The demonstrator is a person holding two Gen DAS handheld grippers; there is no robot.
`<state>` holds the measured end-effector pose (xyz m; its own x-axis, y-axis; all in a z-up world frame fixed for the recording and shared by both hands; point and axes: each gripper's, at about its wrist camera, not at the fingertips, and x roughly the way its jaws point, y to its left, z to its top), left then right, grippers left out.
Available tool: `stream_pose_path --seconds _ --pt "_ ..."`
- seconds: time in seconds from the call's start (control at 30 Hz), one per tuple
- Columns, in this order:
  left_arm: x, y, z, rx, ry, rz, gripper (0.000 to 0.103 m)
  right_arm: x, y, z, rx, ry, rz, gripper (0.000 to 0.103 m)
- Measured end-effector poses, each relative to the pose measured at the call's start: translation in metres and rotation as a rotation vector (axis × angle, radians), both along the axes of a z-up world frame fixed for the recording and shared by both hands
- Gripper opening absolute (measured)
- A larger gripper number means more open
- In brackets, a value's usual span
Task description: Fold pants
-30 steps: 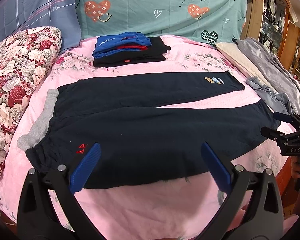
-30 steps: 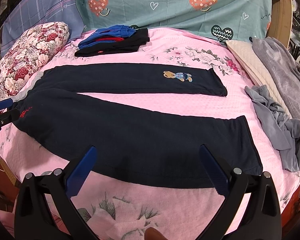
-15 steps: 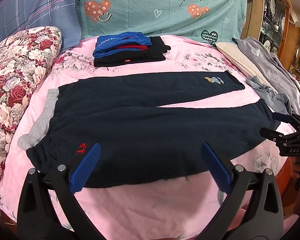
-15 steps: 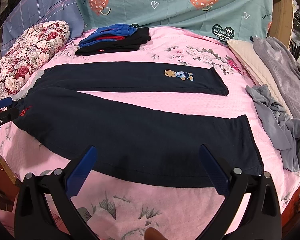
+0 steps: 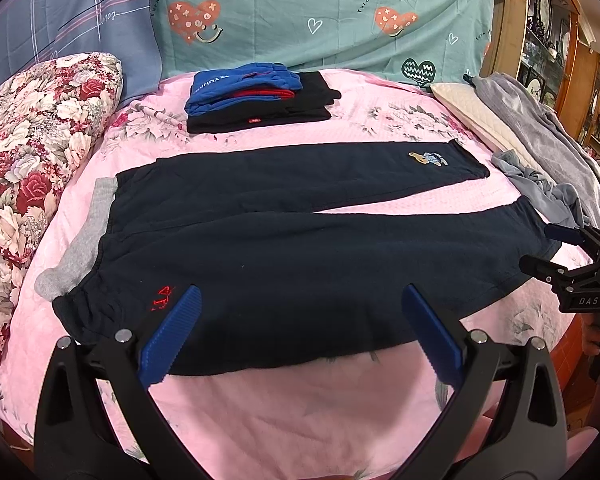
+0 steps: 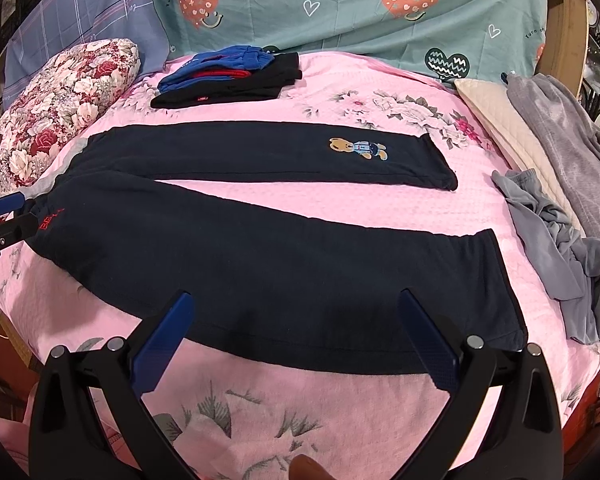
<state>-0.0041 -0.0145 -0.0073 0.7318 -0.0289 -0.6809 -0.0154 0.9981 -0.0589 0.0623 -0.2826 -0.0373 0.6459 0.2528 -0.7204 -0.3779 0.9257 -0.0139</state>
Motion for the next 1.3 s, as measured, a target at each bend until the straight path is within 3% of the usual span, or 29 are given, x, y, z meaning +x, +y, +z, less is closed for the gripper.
stream_pose_path --seconds 0.83,1.0,1.17,1.3 --pt "0.025 0.025 -0.021 -0.049 0.061 0.008 0.101 0.035 0.037 -0.001 -0.062 0.052 0.047 0.102" --pt "0.038 0.060 -0.012 -0.047 0.057 0.020 0.101 0.055 0.065 0.008 -0.102 0.044 0.147 0.102" --pt "0.065 0.120 0.009 0.041 0.046 0.050 0.101 0.090 0.096 0.025 -0.057 0.050 0.336 0.102" --pt "0.104 0.168 0.020 0.109 0.089 0.030 0.101 0.136 0.123 0.036 -0.023 0.058 0.455 0.102"
